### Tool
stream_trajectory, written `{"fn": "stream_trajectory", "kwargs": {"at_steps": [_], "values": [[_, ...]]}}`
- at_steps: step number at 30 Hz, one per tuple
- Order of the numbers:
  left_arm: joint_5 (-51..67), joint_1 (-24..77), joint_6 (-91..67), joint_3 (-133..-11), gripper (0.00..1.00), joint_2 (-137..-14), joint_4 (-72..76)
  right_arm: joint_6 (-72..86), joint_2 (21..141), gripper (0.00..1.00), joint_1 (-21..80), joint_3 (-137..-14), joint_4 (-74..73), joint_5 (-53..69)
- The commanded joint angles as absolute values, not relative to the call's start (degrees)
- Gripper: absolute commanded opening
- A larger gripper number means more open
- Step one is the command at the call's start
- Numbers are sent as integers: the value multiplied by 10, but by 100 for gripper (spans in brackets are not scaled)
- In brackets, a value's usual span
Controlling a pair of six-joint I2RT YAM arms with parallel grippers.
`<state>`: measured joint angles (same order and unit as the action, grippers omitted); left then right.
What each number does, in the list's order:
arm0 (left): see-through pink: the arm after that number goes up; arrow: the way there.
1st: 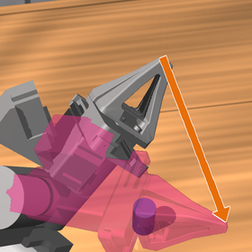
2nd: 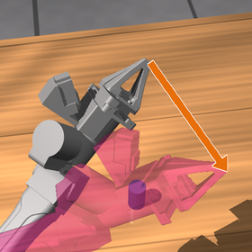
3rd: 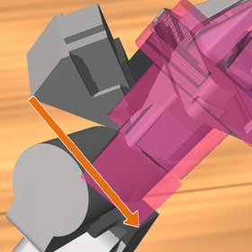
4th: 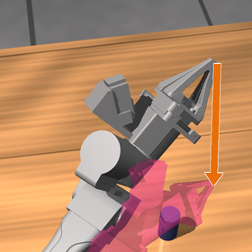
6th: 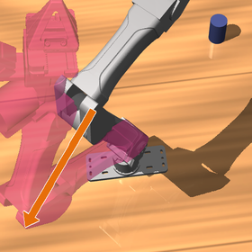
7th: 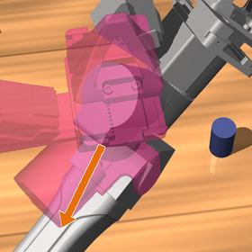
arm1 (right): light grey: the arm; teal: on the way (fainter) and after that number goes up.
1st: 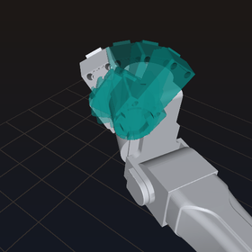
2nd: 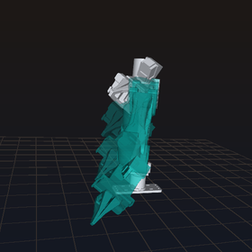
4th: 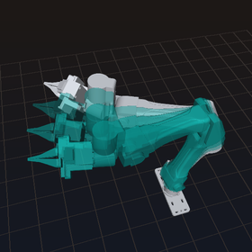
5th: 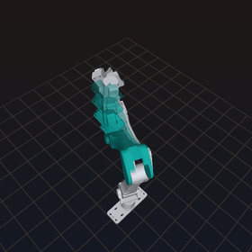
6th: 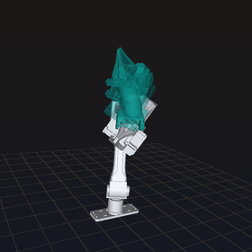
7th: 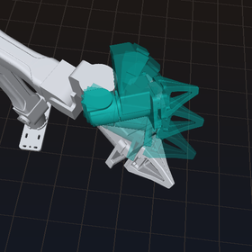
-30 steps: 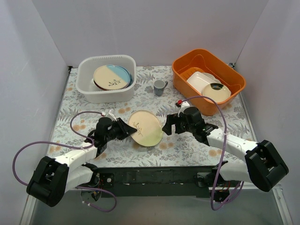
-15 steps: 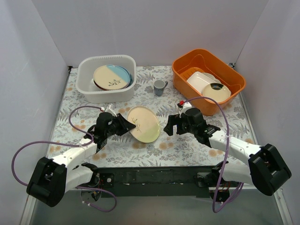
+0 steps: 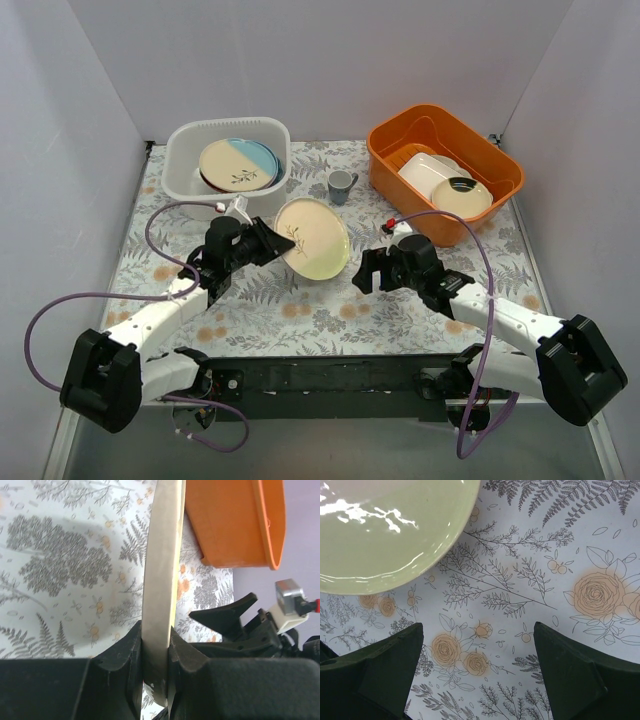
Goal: Place the plates into the plastic bin on the countertop
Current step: Place the plate in the plastic bin.
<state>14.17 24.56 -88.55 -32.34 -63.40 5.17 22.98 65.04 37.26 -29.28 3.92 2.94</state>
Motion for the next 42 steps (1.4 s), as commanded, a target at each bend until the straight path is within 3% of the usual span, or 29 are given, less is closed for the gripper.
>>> {"fn": "stream_trajectory", "kwargs": {"at_steps": [1,19,42], "values": [[159,243,-876,-398,0,-639,113,239,638,98,374,-285,47,25],[188,213,-868,-505,0,-710,117,238,645,98,374,-281,45,21],[283,41,-926,-632,0,-809,163,235,687,98,374,-290,46,22]]}}
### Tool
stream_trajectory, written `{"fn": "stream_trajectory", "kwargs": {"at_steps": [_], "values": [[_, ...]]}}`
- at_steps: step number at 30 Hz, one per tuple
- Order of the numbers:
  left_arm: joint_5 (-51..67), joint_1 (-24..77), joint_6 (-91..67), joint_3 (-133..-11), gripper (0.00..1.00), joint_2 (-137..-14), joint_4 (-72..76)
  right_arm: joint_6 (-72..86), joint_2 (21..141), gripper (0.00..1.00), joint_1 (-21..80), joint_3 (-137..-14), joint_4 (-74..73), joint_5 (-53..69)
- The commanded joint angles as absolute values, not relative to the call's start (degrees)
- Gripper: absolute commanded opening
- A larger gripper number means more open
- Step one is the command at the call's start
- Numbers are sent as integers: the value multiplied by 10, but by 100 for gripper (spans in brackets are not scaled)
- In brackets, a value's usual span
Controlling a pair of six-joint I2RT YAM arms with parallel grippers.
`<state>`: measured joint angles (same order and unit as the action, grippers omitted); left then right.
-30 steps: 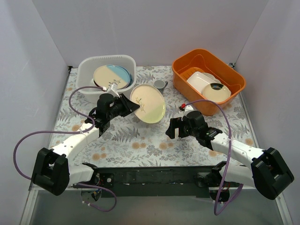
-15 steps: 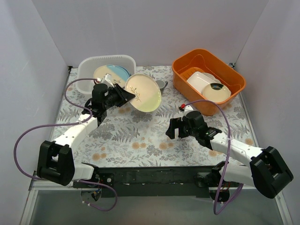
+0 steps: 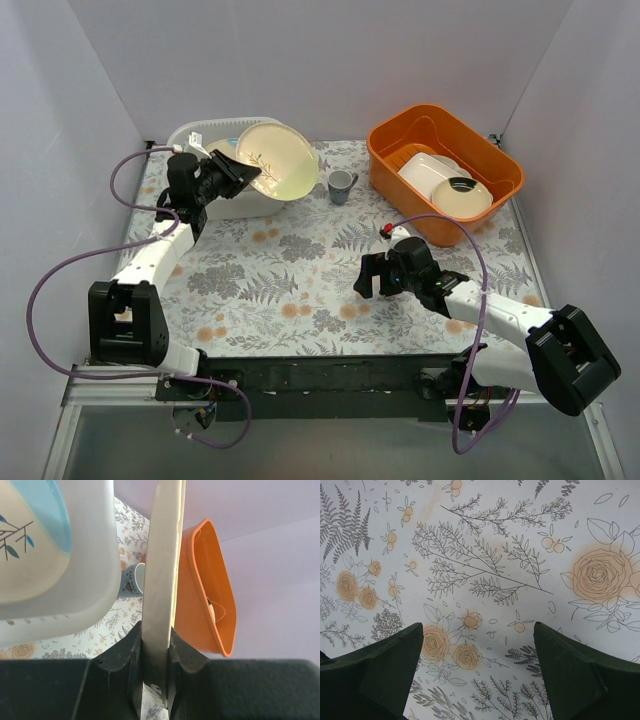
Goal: Place the plates into the plastic bin on the countertop
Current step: Place the plate in the plastic bin.
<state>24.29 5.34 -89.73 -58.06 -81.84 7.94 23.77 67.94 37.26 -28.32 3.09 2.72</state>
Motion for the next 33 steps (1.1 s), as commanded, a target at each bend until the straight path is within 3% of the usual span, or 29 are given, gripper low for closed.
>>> {"fn": "stream_trajectory", "kwargs": {"at_steps": [1,18,33], "values": [[286,32,-929,-637,0,-817,163,236,689,98,374,-290,47,24],[290,-56,-991,-700,0,-876,215,224,713,98,374,-299,47,22],[250,-70,-961,-722,0,-919,200,215,723,98,373,-313,39,7]]}}
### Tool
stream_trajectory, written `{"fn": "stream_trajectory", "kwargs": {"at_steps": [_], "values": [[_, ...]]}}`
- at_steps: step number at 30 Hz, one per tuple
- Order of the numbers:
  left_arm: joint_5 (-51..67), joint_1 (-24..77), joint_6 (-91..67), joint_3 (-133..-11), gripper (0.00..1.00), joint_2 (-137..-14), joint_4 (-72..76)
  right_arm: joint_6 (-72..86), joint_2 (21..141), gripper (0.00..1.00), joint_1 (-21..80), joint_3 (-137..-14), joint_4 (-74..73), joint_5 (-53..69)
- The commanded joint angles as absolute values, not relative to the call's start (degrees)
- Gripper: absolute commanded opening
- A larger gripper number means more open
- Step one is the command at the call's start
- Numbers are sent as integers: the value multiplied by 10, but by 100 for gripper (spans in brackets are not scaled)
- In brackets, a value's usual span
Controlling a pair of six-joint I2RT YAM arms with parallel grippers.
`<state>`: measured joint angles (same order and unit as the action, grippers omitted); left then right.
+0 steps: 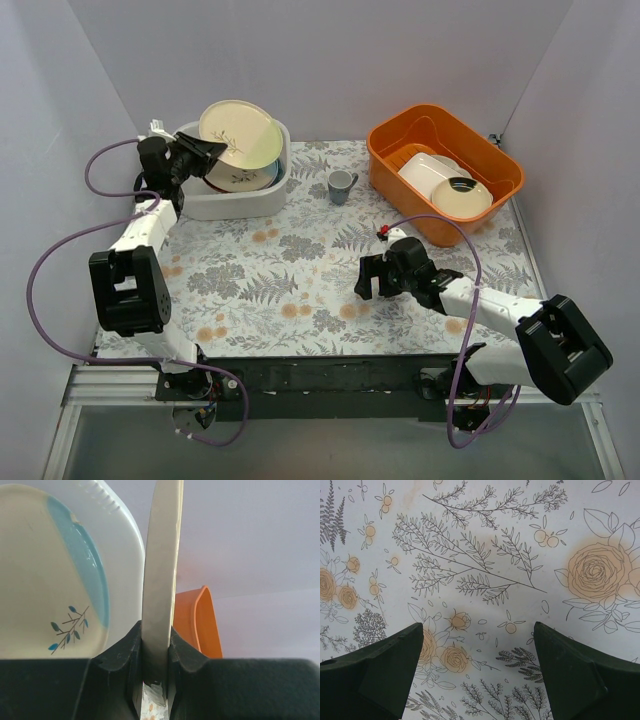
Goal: Place the plates into the plastic bin on the countertop
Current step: Place the plate in the plastic bin.
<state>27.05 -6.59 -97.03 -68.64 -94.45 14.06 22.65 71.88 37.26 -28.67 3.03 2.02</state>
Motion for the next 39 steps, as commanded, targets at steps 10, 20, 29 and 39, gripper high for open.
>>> {"fn": "stream_trajectory", "kwargs": {"at_steps": [10,20,29,39], "values": [[229,-72,-937,-744,0,-974,167,214,737,98,372,-319,40,8],[201,-72,-922,-751,0,-1015,127,214,740,98,371,-319,41,11],[182,-72,-916,-740,0,-1014,109,214,735,98,371,-320,39,11],[128,-73,-893,-742,61,-981,35,216,725,98,371,-321,39,19]]}}
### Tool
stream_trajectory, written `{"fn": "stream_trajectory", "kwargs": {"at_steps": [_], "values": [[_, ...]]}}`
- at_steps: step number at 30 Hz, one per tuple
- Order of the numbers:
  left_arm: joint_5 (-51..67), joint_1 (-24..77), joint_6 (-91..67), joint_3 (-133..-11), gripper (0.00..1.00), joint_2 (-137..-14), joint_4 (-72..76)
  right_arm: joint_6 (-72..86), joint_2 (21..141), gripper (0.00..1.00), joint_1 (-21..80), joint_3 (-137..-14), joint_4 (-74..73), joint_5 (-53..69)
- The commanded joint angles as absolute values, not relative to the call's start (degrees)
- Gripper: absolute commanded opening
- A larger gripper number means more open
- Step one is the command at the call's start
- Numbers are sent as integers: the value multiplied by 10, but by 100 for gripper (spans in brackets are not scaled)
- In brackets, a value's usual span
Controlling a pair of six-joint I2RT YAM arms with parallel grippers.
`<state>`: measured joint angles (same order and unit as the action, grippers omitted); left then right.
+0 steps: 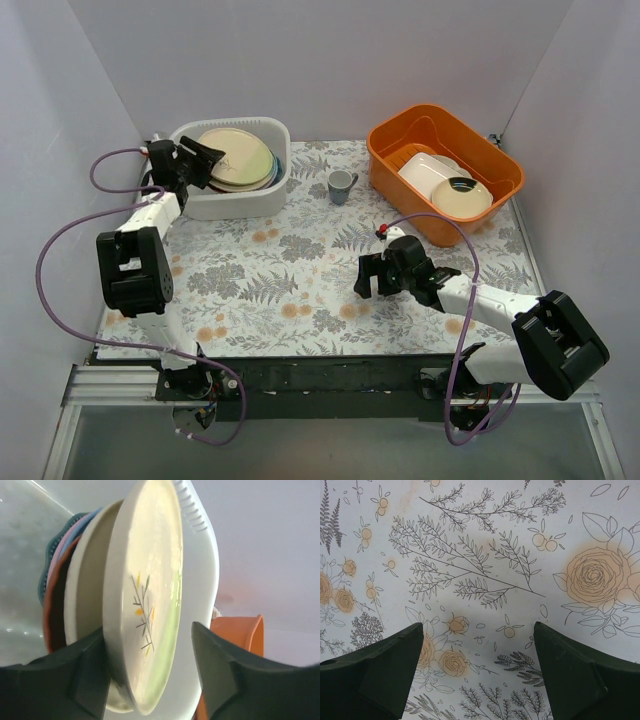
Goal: Place the plates into the plastic bin on the countertop
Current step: Place the plate in the plastic bin, then reset both arms
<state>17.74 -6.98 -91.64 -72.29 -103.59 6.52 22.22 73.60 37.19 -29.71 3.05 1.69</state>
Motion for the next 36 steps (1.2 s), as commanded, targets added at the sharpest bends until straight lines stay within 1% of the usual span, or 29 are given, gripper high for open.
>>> {"fn": "stream_trajectory", "kwargs": {"at_steps": [1,4,7,11,16,25,30,32,33,36], "values": [[125,-73,-891,-737,76,-971,35,216,723,98,371,-320,38,19],[96,-73,-885,-734,98,-947,22,215,716,98,371,-320,34,19],[84,-72,-872,-727,98,-918,17,215,704,98,371,-320,27,16],[67,-61,-848,-716,98,-846,11,216,687,98,371,-319,20,12],[57,-40,-813,-716,98,-797,-14,216,668,98,371,-320,11,6],[90,-9,-771,-711,98,-788,-4,215,657,98,371,-321,4,4],[87,46,-738,-719,98,-802,-9,218,653,98,371,-318,1,3],[85,69,-721,-717,98,-808,-13,214,651,98,371,-323,-21,3],[84,77,-714,-715,98,-809,-14,211,649,98,371,-324,-25,-18],[85,105,-693,-696,98,-806,-20,207,638,98,370,-337,-47,-31]]}}
